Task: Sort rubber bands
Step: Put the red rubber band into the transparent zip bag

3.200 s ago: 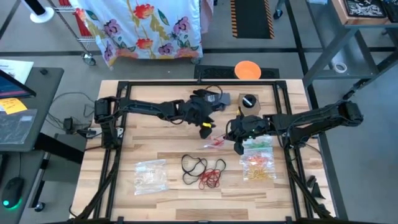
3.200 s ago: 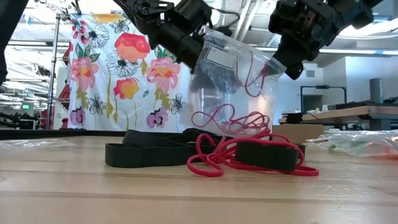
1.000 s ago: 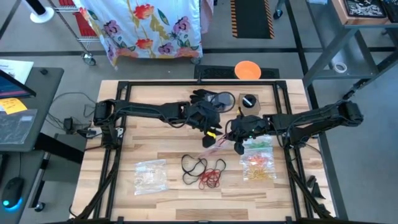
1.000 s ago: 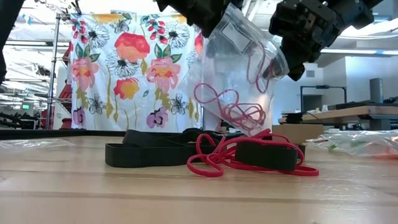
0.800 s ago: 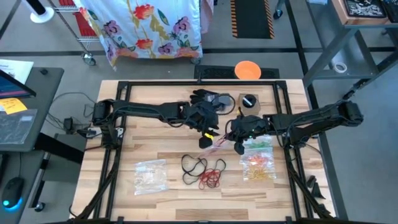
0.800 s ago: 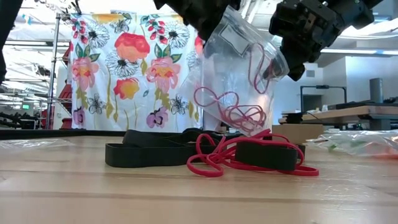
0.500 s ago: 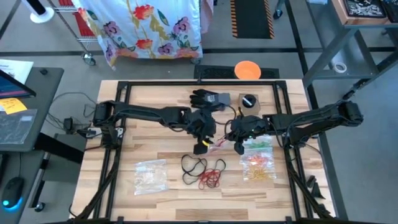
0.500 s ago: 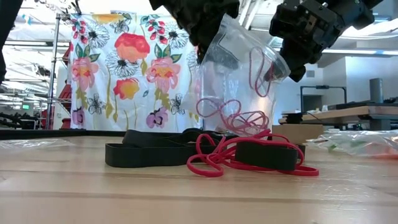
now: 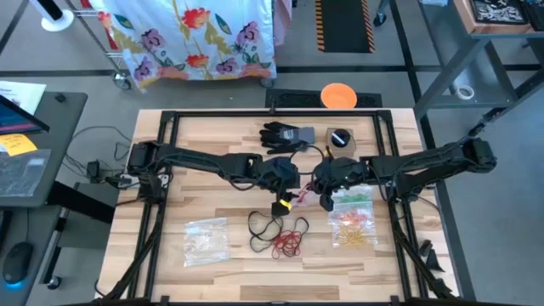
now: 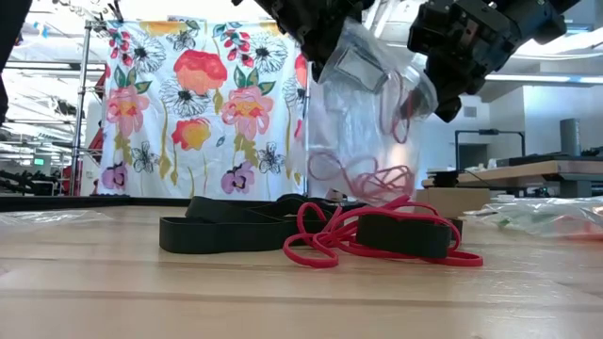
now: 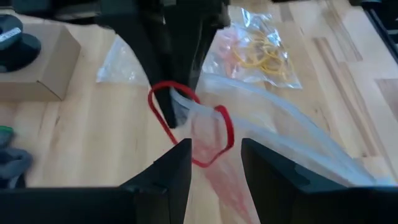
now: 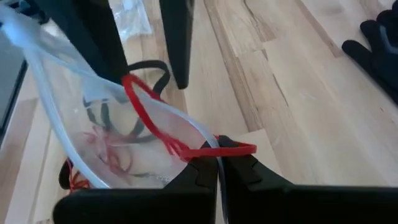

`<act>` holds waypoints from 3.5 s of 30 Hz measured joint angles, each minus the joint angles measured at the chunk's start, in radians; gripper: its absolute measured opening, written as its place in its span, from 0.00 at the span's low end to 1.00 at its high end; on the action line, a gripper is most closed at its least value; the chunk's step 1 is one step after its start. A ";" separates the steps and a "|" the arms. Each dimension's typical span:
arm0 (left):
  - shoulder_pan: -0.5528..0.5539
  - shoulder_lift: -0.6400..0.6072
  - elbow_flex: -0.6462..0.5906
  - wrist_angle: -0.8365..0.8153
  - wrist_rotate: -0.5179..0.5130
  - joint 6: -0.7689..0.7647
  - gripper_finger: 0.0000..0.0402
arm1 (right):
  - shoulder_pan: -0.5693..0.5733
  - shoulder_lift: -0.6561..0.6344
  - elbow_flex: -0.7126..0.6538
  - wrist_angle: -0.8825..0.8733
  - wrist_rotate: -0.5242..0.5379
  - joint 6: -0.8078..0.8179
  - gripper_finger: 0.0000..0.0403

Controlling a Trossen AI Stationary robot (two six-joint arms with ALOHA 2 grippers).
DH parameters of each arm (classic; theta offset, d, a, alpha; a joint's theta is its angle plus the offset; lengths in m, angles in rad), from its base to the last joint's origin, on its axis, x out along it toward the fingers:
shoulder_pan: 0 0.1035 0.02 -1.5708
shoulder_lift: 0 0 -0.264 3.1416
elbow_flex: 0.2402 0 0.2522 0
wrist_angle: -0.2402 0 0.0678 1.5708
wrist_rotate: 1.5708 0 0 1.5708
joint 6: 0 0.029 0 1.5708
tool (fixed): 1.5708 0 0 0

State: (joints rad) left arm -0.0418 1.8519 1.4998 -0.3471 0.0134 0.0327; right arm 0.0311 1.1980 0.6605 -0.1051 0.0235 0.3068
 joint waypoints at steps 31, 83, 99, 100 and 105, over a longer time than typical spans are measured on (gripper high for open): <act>-0.002 -0.002 0.048 -0.072 -0.332 0.005 0.01 | 0.000 0.000 0.000 0.038 0.000 0.036 0.03; -0.178 -0.004 0.244 0.020 -0.516 0.055 0.00 | -0.060 0.000 0.000 0.004 0.001 0.088 0.03; -0.154 -0.004 0.261 -0.027 -0.561 0.030 0.00 | -0.060 0.000 0.000 0.004 0.001 0.088 0.03; -0.148 -0.004 0.261 -0.034 -0.581 0.032 0.00 | -0.060 0.000 0.000 0.004 0.001 0.088 0.03; -0.114 -0.004 0.261 -0.090 -0.601 0.005 0.00 | -0.060 0.000 0.000 0.003 0.001 0.088 0.03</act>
State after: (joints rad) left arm -0.1556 1.8484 1.7607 -0.4369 -0.5878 0.0379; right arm -0.0288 1.1980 0.6609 -0.1025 0.0242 0.3950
